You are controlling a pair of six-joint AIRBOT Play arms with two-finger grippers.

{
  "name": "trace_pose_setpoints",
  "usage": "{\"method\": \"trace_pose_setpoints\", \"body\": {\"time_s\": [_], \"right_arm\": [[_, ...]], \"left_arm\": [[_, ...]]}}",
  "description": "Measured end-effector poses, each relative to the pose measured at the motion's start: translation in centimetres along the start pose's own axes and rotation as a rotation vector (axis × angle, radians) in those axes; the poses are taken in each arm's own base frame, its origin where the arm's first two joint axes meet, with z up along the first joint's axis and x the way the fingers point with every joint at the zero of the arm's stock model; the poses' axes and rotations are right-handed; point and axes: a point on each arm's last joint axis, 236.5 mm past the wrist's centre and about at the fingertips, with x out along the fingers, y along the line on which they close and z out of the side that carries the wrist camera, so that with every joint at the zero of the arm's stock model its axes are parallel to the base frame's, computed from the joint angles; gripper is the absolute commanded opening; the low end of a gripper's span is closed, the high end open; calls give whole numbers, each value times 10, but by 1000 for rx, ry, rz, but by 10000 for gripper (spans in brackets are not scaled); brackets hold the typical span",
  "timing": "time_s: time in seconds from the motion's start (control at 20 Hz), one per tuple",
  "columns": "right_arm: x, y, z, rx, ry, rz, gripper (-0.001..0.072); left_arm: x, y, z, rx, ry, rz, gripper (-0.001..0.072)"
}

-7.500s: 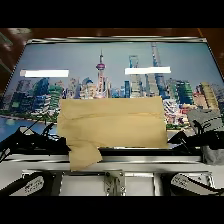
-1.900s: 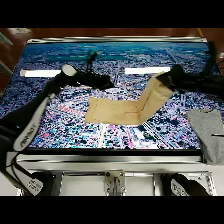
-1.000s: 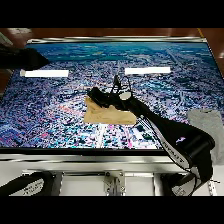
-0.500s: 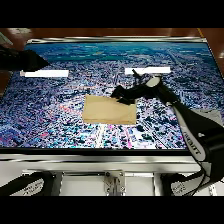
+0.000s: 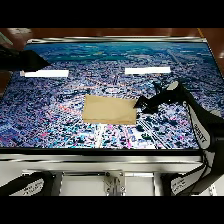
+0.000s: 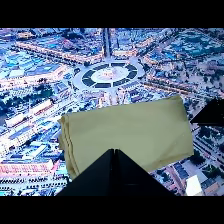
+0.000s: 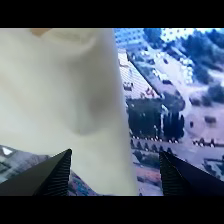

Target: Fold the shirts.

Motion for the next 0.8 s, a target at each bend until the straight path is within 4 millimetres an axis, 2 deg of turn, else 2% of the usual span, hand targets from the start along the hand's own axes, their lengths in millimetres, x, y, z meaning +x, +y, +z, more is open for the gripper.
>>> {"method": "trace_pose_setpoints", "body": {"time_s": [0.1, 0.15, 0.2, 0.25, 0.4, 0.5, 0.6, 0.7, 0.8], "right_arm": [[17, 4, -1, 0, 16, 32, 654], [25, 10, -3, 1, 31, 58, 463], [32, 12, -4, -2, 37, 69, 170], [39, 13, -5, -8, 42, 72, 65], [36, 26, -2, -37, 27, 123, 65], [8, 38, 12, -59, -47, 175, 64], [-37, 41, 27, -76, -144, 200, 64], [-96, 39, 40, -77, -269, 217, 64], [-163, 25, 45, -47, -406, 211, 64]], "left_arm": [[0, 0, 0, -9, 0, 0, 44], [0, 0, 0, -13, 0, 0, 44], [0, 0, 0, -18, 0, 1, 44], [0, 0, 0, -19, 0, 1, 44], [0, 0, 0, -24, 0, 1, 44], [0, 0, 0, -26, 0, 0, 43], [0, 0, 0, -27, 0, 1, 44], [0, 1, 0, -26, 1, 4, 43], [0, 2, 0, -25, 1, 7, 44]]}}
